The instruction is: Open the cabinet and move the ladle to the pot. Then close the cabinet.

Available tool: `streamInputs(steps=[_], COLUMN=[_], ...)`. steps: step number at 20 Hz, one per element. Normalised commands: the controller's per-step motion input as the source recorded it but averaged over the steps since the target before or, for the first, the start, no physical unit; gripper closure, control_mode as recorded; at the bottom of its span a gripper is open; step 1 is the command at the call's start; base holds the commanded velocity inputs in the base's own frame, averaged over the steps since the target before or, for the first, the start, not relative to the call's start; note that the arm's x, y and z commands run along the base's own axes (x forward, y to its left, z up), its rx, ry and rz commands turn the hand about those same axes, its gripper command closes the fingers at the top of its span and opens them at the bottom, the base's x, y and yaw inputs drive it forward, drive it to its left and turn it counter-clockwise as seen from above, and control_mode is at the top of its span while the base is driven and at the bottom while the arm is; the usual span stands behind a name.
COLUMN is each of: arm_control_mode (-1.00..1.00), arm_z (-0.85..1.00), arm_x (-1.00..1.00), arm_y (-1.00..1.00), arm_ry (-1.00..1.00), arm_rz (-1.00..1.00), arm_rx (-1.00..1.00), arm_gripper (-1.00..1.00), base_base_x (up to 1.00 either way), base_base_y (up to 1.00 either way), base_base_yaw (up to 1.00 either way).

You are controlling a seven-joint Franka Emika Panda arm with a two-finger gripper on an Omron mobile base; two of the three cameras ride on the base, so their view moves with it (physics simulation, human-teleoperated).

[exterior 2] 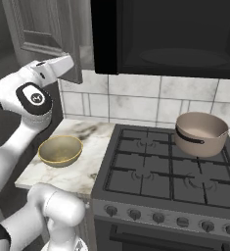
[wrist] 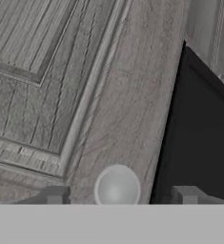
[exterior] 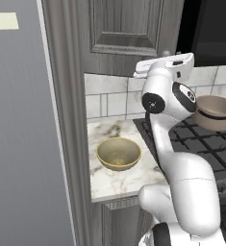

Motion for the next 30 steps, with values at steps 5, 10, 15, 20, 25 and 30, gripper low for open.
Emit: streamInputs(steps=[5, 10, 15, 20, 25, 30], arm_control_mode=[-1.00, -1.00, -1.00, -1.00, -1.00, -1.00], arm_z=[0.00, 0.00, 0.00, 0.00, 0.00, 0.00], arm_x=[0.56, 0.49, 0.43, 0.48, 0.71, 0.73], arm_y=[0.00, 0.00, 0.08, 0.26, 0.14, 0.04], arm_ry=[-0.05, -0.07, -0.10, -0.06, -0.02, 0.00], arm_rz=[0.00, -0.01, -0.07, -0.13, -0.12, -0.09], arm_rx=[-0.01, -0.02, -0.03, -0.04, -0.02, 0.00], arm_gripper=[-1.00, -1.00, -1.00, -1.00, -1.00, -1.00], base_base_x=[0.00, 0.00, 0.00, 0.00, 0.00, 0.00], base_base_y=[0.00, 0.00, 0.00, 0.00, 0.00, 0.00], base_base_yaw=[0.00, 0.00, 0.00, 0.00, 0.00, 0.00])
